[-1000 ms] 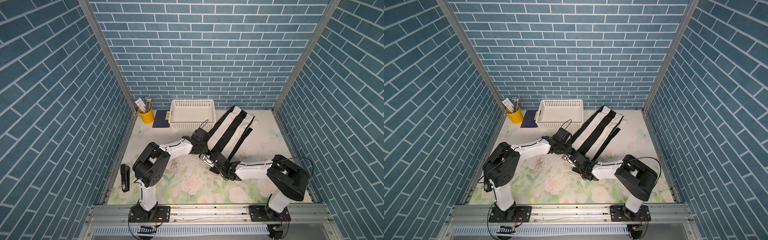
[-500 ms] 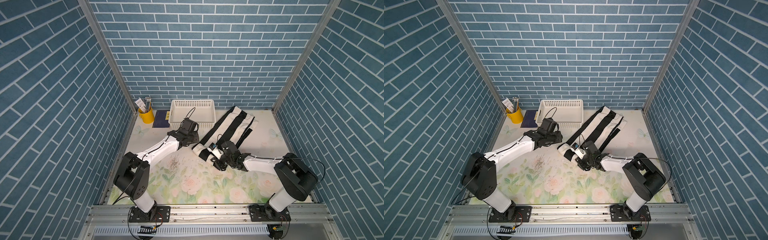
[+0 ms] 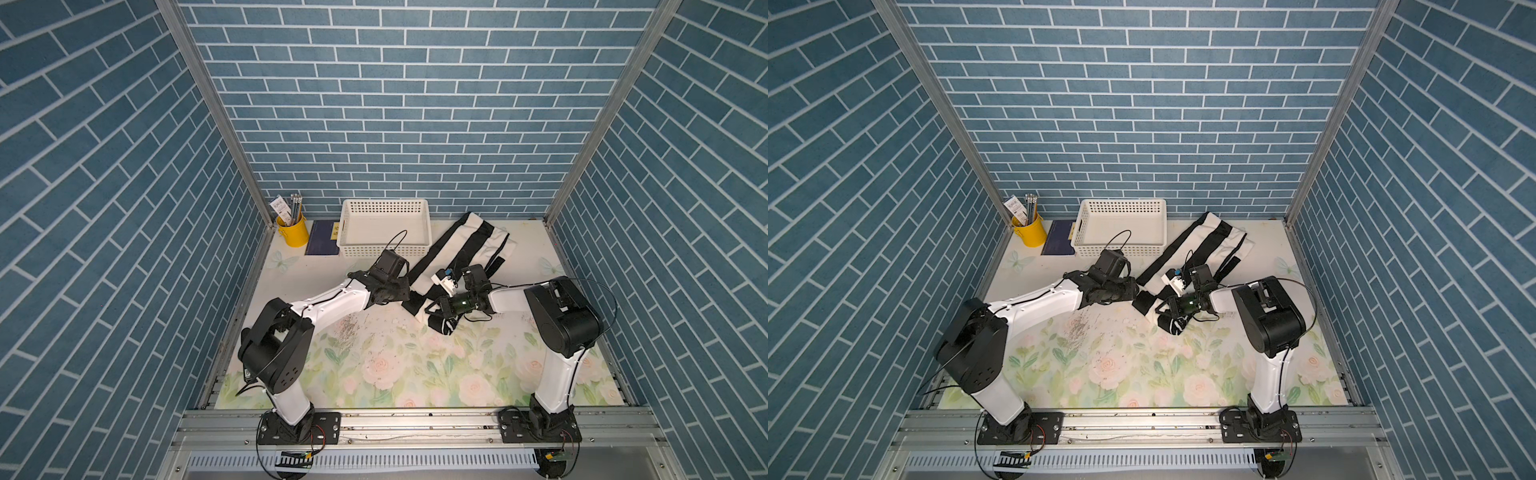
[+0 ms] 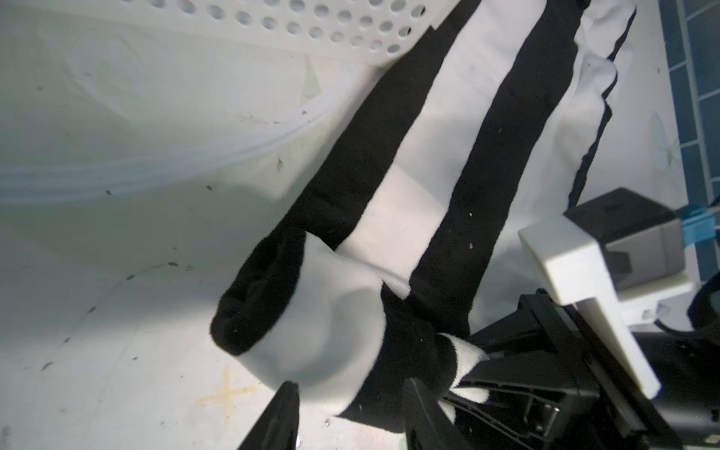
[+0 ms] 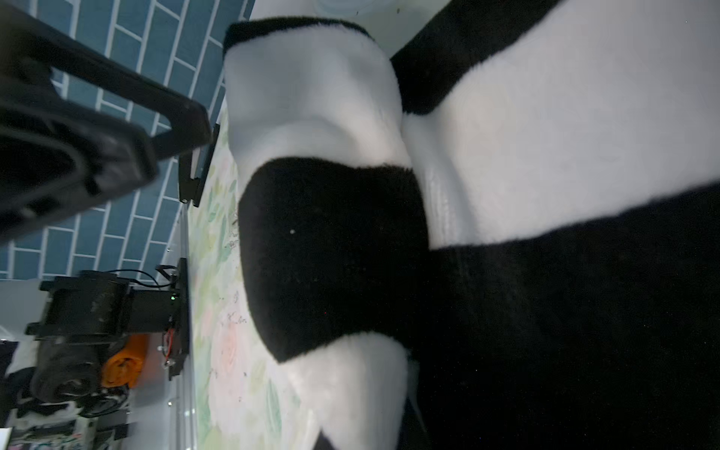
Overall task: Roll up the pillowcase
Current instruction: Roll the pillowcase at the center of the board.
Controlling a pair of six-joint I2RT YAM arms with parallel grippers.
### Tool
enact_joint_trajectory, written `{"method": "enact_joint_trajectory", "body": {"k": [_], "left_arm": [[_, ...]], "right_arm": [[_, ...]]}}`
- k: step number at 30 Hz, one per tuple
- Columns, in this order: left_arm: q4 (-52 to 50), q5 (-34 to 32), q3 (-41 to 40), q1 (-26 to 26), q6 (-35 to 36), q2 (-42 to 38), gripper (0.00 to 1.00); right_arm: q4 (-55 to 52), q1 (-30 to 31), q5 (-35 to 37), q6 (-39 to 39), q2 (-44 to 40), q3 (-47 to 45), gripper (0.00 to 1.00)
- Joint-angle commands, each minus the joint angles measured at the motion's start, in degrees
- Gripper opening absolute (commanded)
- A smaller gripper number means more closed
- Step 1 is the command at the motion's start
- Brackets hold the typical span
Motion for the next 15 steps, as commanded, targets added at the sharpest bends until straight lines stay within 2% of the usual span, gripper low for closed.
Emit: {"method": "enact_joint_trajectory", "body": {"k": [1,6,9,11,15], "left_arm": [[1.8,0.8,2.9,-0.8,1.1,3.7,0.48],[1.6,0.2,6.4,-1.2,0.0,9.8,0.47],[-0.1,-0.7,8.2,-1.3,-0.7,12.4,0.46],[-0.6,-0.8,8.6,-1.2,-0.8,13.3,0.46],[-0.6,-0.6,8.9,-1.2,-0.8,13.9,0.46]], "right_arm": [[-2.6,-1.7,1.9,2.7,2.4,0.0,0.21],[-2.8,-1.9,4.2,2.8,-0.1,-0.7,0.39],[-3.8,-1.6,9.6,1.3,-5.2,-1.6,0.52],[-5.2,-0.7,16.2,-1.0,-10.0,-2.2,0.61],[-6.7,4.0,32.8,-8.0,-19.7,-4.1,0.72]]}}
